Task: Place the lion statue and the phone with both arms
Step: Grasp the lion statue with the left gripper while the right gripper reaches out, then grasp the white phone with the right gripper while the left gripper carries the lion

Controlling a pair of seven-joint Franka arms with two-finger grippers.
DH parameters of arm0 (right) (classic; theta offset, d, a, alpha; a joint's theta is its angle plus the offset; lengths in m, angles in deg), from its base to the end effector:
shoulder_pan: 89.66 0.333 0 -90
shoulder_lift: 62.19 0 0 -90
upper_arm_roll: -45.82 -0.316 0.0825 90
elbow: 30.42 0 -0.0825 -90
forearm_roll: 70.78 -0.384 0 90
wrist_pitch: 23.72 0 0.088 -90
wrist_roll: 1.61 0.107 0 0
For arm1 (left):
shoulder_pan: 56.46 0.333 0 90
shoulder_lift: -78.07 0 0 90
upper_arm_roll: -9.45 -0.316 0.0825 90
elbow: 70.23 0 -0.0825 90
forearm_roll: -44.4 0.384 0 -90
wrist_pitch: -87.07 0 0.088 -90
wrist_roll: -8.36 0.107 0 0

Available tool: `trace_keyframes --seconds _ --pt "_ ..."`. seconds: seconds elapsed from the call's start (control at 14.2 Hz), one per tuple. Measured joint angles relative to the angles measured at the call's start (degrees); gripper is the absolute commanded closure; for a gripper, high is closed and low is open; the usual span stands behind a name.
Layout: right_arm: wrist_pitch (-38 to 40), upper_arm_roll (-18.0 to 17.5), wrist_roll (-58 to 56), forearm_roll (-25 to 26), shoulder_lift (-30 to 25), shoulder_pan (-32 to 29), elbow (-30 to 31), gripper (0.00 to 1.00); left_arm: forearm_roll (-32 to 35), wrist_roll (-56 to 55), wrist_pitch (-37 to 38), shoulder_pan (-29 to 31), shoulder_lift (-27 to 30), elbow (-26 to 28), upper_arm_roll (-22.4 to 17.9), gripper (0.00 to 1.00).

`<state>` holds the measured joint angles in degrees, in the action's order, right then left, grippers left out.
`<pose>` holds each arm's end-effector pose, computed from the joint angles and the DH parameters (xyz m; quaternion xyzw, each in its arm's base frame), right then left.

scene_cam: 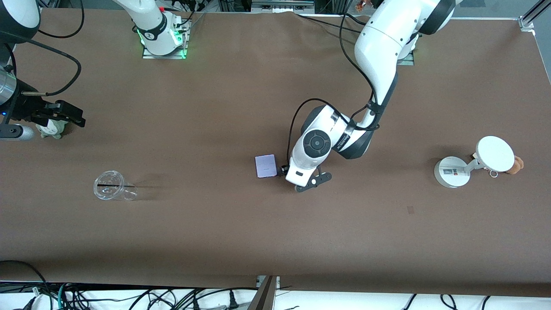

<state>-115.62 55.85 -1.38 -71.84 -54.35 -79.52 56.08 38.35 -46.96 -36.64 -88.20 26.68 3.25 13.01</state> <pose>0.5968 0.0099 0.5785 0.9998 -0.0010 -0.0202 0.0027 0.6135 -0.4258 0.2064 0.9745 0.2137 -0.0550 0.0410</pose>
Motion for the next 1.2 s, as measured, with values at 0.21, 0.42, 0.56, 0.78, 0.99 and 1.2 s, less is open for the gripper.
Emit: trace_keyframes --seconds 0.21,0.42,0.56,0.78,0.99,1.2 --pt "0.11 -0.19 0.01 -0.02 0.90 0.31 0.03 0.00 0.88 -0.71 -0.79 0.00 -0.84 0.01 -0.15 0.32" --pt "0.55 -0.55 -0.04 -0.03 2.89 1.52 0.13 0.00 0.95 -0.72 -0.95 -0.01 -0.91 -0.03 -0.17 1.00" --pt "0.74 -0.63 -0.03 -0.03 4.47 2.52 0.14 0.00 1.11 -0.56 -0.96 0.00 -0.90 -0.10 -0.33 1.00" --pt "0.88 -0.70 -0.01 -0.10 5.50 3.59 0.11 0.00 1.29 3.44 -0.92 0.80 -0.86 -0.30 -1.51 1.00" --pt "-2.00 -0.87 2.20 -0.37 7.51 7.42 0.10 0.00 1.30 9.80 1.34 4.72 -0.30 -0.71 -1.97 1.00" --pt "-9.25 -1.12 8.34 -0.40 12.48 13.14 0.15 0.00 1.59 17.93 3.83 7.79 1.59 -0.73 -2.23 1.00"
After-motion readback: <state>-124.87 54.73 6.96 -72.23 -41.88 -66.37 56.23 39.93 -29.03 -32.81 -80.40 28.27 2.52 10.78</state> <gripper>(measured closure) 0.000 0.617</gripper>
